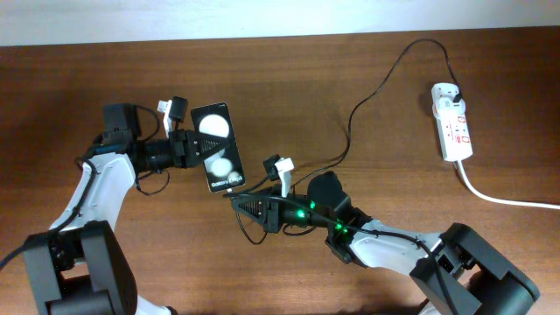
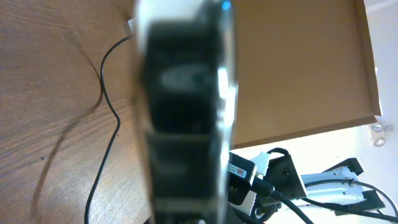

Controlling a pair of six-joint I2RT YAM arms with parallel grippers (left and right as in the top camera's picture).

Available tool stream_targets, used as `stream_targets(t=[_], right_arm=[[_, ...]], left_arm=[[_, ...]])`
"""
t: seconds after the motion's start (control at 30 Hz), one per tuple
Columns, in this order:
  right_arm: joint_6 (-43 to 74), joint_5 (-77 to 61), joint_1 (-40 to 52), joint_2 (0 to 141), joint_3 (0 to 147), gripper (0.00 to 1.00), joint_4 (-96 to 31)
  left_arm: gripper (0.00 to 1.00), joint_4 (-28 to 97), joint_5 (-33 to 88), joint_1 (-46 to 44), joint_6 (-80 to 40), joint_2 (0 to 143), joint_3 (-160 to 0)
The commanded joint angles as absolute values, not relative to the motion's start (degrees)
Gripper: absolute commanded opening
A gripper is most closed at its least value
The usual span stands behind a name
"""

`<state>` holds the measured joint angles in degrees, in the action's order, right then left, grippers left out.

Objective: Plug charger to phone and switch on socket
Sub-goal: 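Push the plug up into the phone port with the right gripper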

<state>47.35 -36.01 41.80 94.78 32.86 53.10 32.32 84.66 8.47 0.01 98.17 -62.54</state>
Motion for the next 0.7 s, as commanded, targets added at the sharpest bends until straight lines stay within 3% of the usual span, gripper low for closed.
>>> stream_targets(t=[0.0,0.27,0.67], right_arm=[[47.44,-26.94,40.51,94.11,34.41,0.04,55.53],[47.22,-25.61,41.71,94.11,34.44,0.04,61.25],[44.88,-20.69,41.74,94.13,34.48,0.04,58.39]], left_arm=[[0.00,33.76,86.83,7.86,0.86,98.45,-61.87],[0.00,33.78,86.85,7.86,0.84,98.45,-61.87],[0.00,35.27,86.85,7.86,0.69,98.45,-61.87]])
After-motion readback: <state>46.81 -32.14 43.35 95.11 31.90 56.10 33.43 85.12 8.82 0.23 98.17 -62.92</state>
